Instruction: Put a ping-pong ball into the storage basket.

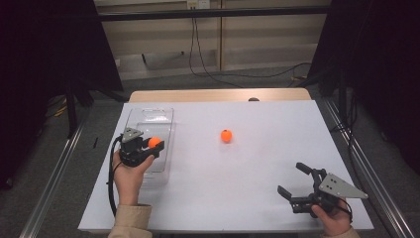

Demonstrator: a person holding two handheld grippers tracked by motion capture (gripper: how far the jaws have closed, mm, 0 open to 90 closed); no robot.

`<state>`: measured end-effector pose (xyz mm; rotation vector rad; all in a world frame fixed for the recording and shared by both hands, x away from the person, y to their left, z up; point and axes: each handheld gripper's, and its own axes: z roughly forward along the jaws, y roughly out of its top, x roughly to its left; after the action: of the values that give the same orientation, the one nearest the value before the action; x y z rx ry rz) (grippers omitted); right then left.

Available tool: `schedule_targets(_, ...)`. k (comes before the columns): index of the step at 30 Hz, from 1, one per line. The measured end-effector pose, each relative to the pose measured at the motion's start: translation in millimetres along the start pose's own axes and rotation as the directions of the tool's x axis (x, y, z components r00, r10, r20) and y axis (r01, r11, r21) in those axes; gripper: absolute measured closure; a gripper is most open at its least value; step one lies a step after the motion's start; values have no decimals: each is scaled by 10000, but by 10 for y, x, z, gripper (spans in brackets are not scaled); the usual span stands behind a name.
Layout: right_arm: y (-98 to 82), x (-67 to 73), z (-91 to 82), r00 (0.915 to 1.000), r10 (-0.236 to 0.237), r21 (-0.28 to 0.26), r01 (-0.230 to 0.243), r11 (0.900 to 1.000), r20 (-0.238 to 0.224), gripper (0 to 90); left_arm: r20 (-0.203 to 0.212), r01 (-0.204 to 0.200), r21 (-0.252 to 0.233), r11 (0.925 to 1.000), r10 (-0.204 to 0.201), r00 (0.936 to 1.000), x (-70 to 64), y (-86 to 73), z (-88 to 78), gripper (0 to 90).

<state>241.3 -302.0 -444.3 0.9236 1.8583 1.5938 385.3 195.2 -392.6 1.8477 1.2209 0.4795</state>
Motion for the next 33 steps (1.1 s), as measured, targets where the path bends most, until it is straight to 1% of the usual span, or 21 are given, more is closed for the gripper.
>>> schedule_targets(6,0,-1,-2,10000,1,-1,-1,10000,0,12,-70,-24,57,10000,25,10000,17,-8,1,509)
schedule_targets(13,0,-3,-3,10000,-11,-5,11,10000,11,12,-168,25,35,10000,-25,9999,37,-21,0,509)
schedule_targets(14,0,-3,-3,10000,-14,-3,14,10000,12,12,-170,94,18,10000,-94,9998,36,-26,4,509)
schedule_targets(17,1,-2,-3,10000,-23,-4,23,10000,9,12,-248,13,123,9999,-10,9997,49,-33,6,509)
schedule_targets(22,1,-3,-4,10000,-17,-6,17,10000,13,12,-264,70,123,9999,-67,9996,72,-47,12,509)
schedule_targets(29,1,-4,-6,10000,-13,-6,13,10000,15,12,-401,151,143,9998,-146,9991,88,-62,14,509)
schedule_targets(33,1,-4,-6,10000,-14,1,14,10000,5,12,-465,111,197,9997,-102,9989,99,-68,16,509)
